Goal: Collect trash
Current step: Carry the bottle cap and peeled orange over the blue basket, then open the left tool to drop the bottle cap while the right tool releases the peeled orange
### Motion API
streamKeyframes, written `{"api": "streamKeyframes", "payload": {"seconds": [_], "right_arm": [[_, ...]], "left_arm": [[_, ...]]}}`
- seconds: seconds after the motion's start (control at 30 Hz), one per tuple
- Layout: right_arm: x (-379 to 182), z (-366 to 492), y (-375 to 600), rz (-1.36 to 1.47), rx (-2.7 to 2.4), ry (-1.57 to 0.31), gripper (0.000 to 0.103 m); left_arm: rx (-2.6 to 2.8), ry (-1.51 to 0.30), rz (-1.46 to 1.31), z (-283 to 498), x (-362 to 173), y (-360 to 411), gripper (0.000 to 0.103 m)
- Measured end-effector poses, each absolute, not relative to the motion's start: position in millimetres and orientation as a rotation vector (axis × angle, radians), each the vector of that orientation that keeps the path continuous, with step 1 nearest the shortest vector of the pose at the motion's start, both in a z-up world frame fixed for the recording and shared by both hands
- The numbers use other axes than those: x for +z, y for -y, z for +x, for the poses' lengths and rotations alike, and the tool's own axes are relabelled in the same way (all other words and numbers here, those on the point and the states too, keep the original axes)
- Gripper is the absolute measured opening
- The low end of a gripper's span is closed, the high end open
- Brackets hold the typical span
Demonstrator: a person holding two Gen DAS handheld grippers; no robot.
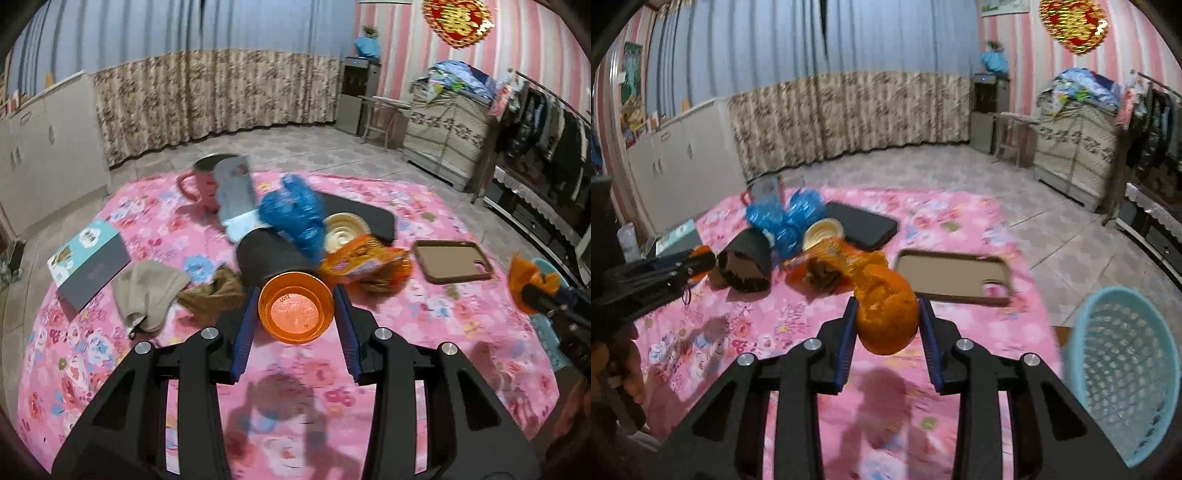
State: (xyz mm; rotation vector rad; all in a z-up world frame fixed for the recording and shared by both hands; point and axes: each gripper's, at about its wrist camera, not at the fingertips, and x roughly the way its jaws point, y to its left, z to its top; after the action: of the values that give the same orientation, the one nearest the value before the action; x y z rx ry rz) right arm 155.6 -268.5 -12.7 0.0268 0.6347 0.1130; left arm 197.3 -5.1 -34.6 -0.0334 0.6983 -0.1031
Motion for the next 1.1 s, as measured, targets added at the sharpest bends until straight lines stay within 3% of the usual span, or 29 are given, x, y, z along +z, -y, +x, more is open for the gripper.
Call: {"api": "streamKeyframes", "payload": {"seconds": [0.47, 1.1], "right_arm": [[15, 91, 401, 0.093, -0.16, -0.57, 0.033], [13, 77, 488, 0.134, -0.373, -0.547, 0.033]], "left_arm": [[-0.38, -0.605, 0.054, 172, 14, 158, 0.04], [-0.608, -0.623, 0.138, 168, 4, 310, 0.04]]}}
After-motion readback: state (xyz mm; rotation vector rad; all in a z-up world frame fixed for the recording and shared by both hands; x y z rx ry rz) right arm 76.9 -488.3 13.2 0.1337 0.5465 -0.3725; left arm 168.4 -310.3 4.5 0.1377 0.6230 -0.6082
